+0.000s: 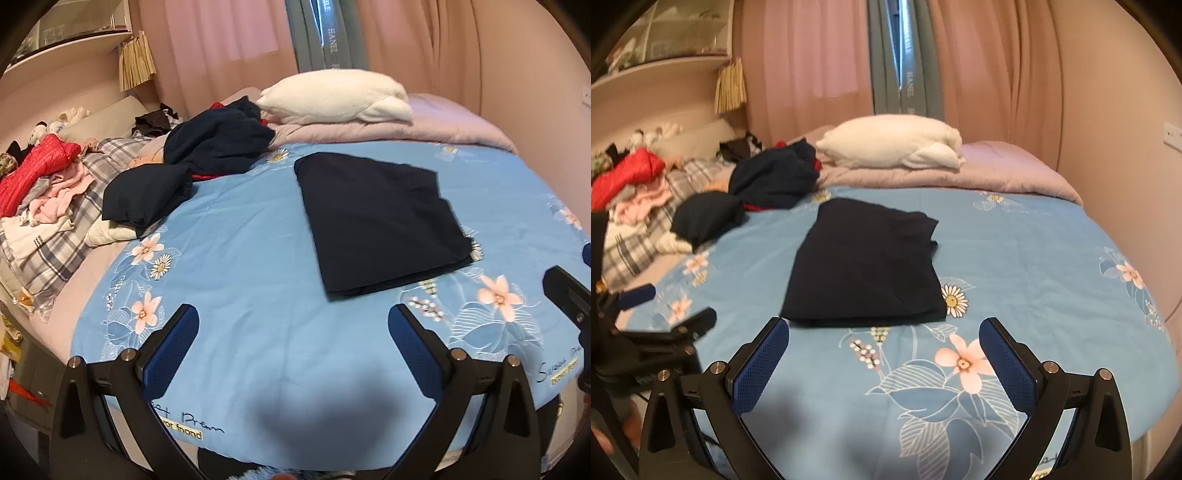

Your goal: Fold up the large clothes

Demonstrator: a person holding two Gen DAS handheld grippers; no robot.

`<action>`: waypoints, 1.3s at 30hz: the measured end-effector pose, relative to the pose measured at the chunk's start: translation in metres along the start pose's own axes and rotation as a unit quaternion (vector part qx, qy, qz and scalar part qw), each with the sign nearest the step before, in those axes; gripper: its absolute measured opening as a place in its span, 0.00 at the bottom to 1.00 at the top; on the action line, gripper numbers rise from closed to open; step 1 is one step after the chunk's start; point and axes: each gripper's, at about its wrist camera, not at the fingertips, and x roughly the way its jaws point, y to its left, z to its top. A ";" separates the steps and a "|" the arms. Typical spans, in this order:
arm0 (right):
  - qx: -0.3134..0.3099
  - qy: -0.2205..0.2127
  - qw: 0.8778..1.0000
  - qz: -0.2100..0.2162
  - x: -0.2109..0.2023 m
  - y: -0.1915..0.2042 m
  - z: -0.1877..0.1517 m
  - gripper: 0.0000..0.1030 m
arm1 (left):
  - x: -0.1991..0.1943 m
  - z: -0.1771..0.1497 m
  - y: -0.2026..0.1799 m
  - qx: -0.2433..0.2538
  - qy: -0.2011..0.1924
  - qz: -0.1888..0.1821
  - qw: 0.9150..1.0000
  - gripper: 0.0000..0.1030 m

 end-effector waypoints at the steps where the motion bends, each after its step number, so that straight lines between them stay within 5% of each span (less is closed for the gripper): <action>1: 0.000 -0.001 1.000 -0.003 -0.002 0.000 0.001 0.99 | -0.002 0.000 0.002 -0.008 0.004 -0.016 1.000 1.00; 39: 0.001 0.014 1.000 -0.017 -0.006 0.006 -0.009 0.99 | -0.015 -0.003 -0.007 -0.005 0.017 -0.034 0.999 1.00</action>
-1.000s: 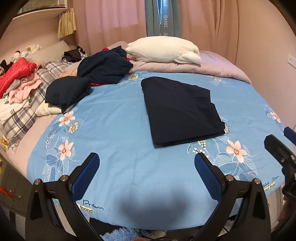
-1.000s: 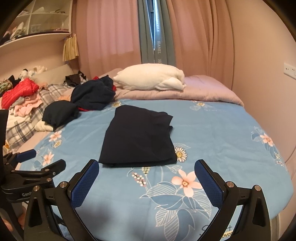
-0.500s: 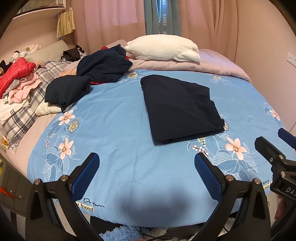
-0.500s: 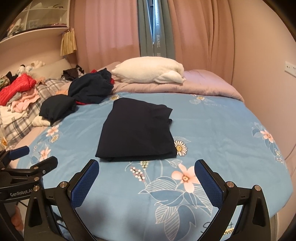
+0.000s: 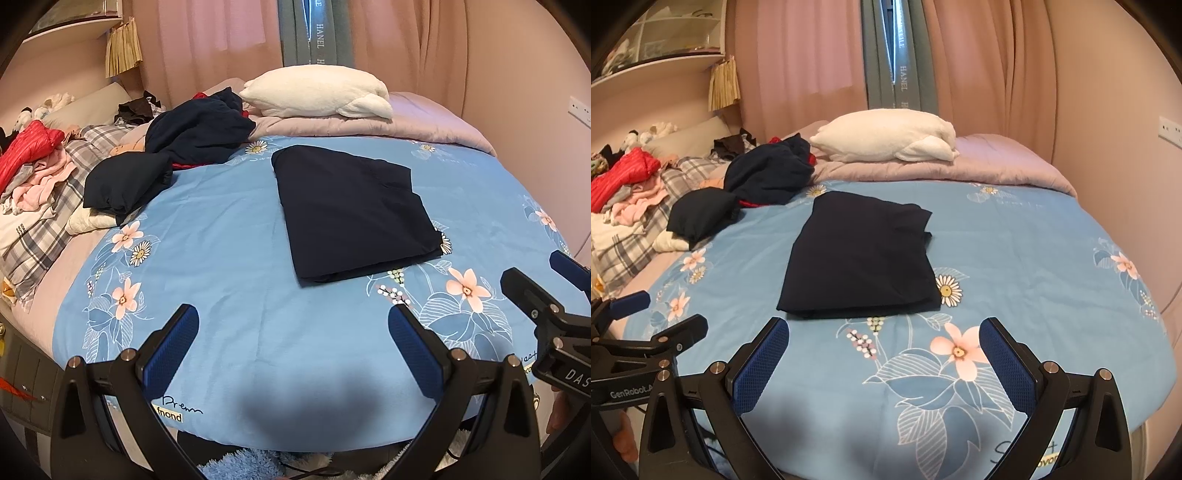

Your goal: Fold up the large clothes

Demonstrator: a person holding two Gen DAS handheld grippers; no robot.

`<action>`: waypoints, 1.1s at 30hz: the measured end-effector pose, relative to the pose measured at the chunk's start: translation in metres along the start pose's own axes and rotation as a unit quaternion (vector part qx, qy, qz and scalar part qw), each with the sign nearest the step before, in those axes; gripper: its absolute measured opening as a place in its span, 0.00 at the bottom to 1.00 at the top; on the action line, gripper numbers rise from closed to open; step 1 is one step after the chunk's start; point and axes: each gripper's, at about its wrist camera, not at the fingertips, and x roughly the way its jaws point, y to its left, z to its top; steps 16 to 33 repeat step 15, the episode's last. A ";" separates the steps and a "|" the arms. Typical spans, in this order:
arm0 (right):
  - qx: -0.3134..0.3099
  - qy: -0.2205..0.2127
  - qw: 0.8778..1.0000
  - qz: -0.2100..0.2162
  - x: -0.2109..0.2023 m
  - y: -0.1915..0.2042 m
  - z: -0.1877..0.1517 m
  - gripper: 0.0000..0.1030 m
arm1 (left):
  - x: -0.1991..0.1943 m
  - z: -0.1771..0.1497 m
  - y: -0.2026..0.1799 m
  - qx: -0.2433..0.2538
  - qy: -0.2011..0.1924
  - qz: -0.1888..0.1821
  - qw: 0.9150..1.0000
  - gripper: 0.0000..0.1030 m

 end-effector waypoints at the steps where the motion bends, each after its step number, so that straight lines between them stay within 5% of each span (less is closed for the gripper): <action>1: 0.001 0.001 1.000 0.000 0.000 0.000 0.000 0.99 | -0.001 0.000 -0.001 0.001 0.000 -0.002 1.000 1.00; 33: 0.004 0.004 1.000 0.000 0.004 0.000 -0.005 0.99 | 0.000 0.001 -0.005 0.004 -0.003 0.000 1.000 1.00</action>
